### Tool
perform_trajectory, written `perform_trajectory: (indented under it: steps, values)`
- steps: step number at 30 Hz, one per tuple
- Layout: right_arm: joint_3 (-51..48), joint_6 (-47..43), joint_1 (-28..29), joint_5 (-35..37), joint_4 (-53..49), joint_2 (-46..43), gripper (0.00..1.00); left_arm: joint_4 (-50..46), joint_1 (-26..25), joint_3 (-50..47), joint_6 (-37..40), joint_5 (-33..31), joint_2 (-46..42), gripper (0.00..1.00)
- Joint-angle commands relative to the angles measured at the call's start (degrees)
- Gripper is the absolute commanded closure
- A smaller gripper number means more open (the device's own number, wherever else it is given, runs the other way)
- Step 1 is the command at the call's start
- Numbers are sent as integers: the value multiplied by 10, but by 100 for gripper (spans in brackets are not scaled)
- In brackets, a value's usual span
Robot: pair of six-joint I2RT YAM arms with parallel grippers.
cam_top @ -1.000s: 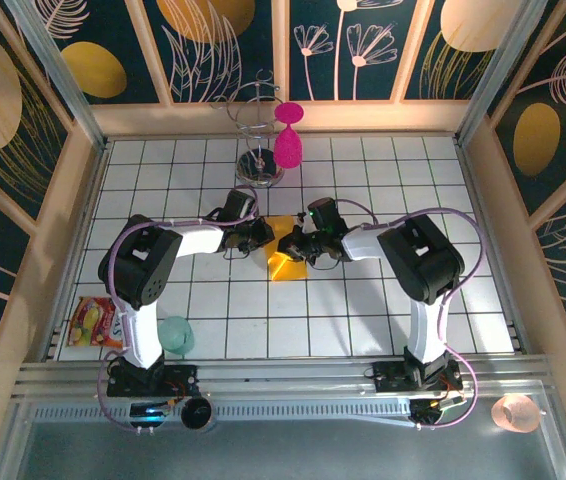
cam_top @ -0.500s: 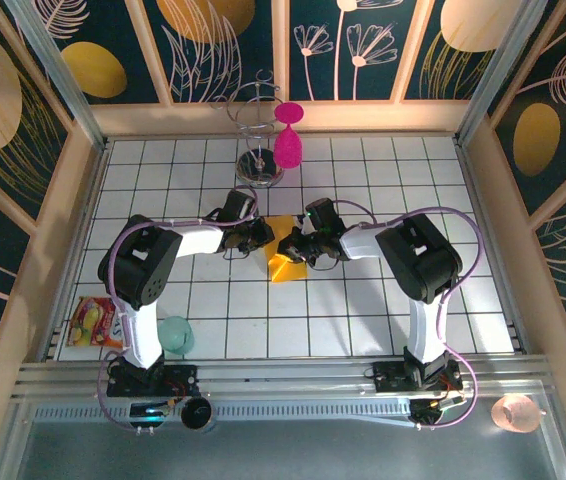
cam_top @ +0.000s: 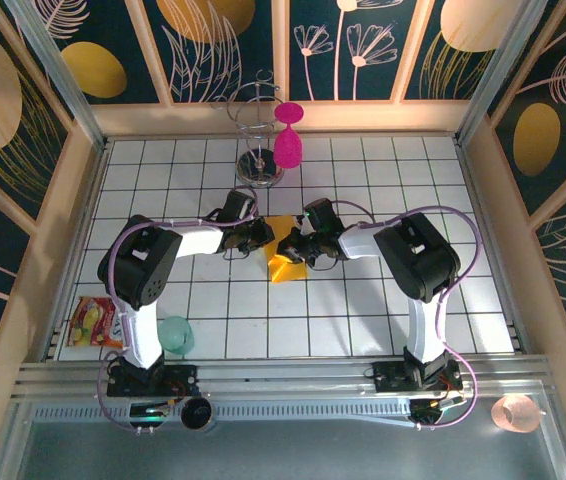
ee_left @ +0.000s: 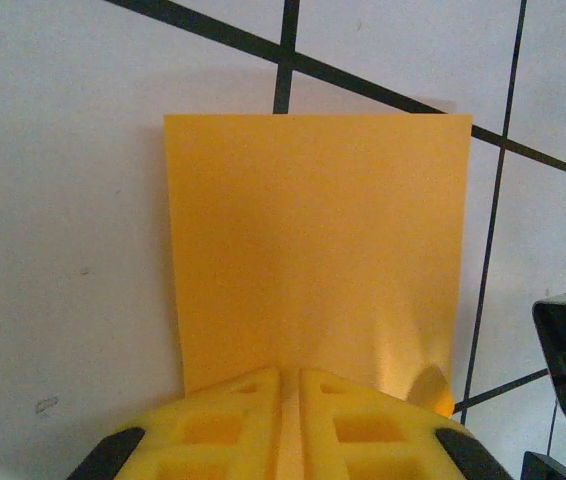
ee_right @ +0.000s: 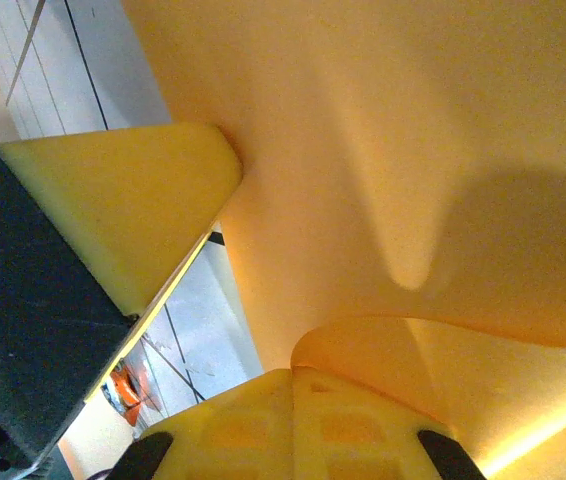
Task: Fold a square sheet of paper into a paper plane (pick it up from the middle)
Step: Fold the triangle a second time at the center of the table.
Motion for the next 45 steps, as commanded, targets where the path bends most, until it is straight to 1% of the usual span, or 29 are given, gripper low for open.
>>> perform_trajectory:
  steps: [1, 20, 27, 33, 36, 38, 45]
  values:
    - [17, -12, 6, 9, -19, 14, 100, -24, 2, -16, 3, -1, 2, 86]
    - [18, -6, 6, 27, -41, 17, 100, -22, 2, -19, -6, -9, -19, 86]
    - [19, -5, 6, 29, -48, 16, 100, -33, 2, -14, -5, -34, -66, 83]
    - [24, -9, 6, 23, -45, 14, 99, -35, 8, -43, -19, -68, -113, 79]
    - [28, -8, 7, 19, -46, 17, 96, -30, 13, -68, -32, -83, -129, 77]
    - [27, -8, 7, 19, -47, 16, 93, -25, 17, -84, -43, -91, -156, 76]
    - [29, -13, 7, 25, -55, 9, 76, -12, 22, -124, -62, -101, -197, 71]
